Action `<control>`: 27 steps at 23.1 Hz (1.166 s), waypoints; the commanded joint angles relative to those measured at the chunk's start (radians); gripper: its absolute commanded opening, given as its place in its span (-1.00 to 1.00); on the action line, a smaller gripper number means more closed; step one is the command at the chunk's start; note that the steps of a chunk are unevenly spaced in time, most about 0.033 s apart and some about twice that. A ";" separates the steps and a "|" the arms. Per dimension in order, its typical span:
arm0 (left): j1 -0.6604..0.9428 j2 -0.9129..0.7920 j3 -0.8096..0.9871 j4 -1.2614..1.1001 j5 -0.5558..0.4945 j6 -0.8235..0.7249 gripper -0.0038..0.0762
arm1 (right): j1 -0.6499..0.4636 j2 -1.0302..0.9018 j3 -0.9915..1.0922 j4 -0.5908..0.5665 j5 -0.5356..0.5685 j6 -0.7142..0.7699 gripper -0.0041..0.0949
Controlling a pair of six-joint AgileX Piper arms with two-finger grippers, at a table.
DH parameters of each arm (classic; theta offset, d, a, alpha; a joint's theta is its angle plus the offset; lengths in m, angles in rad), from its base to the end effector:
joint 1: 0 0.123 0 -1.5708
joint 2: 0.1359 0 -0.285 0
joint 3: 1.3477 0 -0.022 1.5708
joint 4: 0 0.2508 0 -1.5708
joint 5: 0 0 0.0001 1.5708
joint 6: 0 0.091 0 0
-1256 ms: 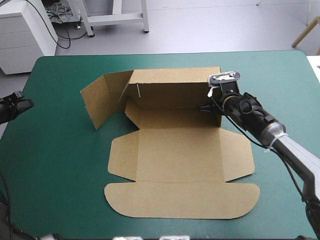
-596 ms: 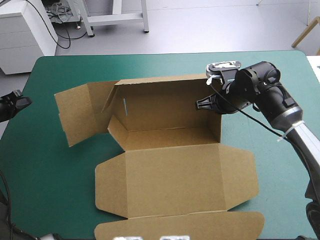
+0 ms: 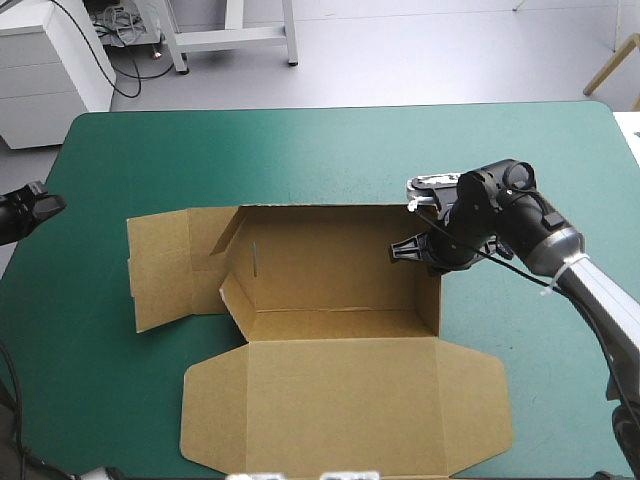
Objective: Fold the box
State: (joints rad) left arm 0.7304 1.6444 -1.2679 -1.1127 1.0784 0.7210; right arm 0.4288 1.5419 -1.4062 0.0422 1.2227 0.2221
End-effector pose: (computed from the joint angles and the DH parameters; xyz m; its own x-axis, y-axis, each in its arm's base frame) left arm 0.2990 0.1712 0.3050 -0.6141 -0.5856 -0.5291 -0.1069 0.7260 -0.6794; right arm 0.2793 0.1317 0.3293 -0.9445 -0.1744 -0.2783 -0.2107 0.9718 0.1060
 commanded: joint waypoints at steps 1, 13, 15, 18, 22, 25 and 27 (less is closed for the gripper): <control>-0.001 -0.043 -0.021 -0.071 0.013 0.008 -0.93 | -0.036 -0.027 -0.020 -0.084 -0.019 -0.004 -0.95; -0.001 -0.043 -0.021 -0.057 0.013 0.008 -0.93 | -0.158 0.139 -0.072 -0.140 -0.293 -0.094 -0.95; -0.001 -0.043 -0.021 -0.057 0.011 0.008 -0.93 | -0.156 0.139 -0.095 -0.140 -0.313 -0.130 -0.95; -0.001 -0.043 -0.021 -0.057 0.011 0.008 -0.93 | -0.156 0.139 -0.144 -0.140 -0.328 -0.192 -0.95; -0.001 -0.043 -0.021 -0.057 0.009 0.008 -0.93 | -0.156 0.139 -0.160 -0.138 -0.311 -0.189 -0.95; -0.001 -0.043 -0.021 -0.057 0.009 0.008 -0.93 | -0.156 0.139 -0.160 -0.138 -0.290 -0.135 -0.95; -0.001 -0.043 -0.021 -0.057 0.009 0.008 -0.93 | -0.156 0.139 -0.160 -0.138 -0.290 -0.113 -0.95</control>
State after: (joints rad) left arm 0.7304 1.6444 -1.2679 -1.1085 1.0784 0.7274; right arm 0.2812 1.7240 -1.5320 -0.0682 0.9566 0.0775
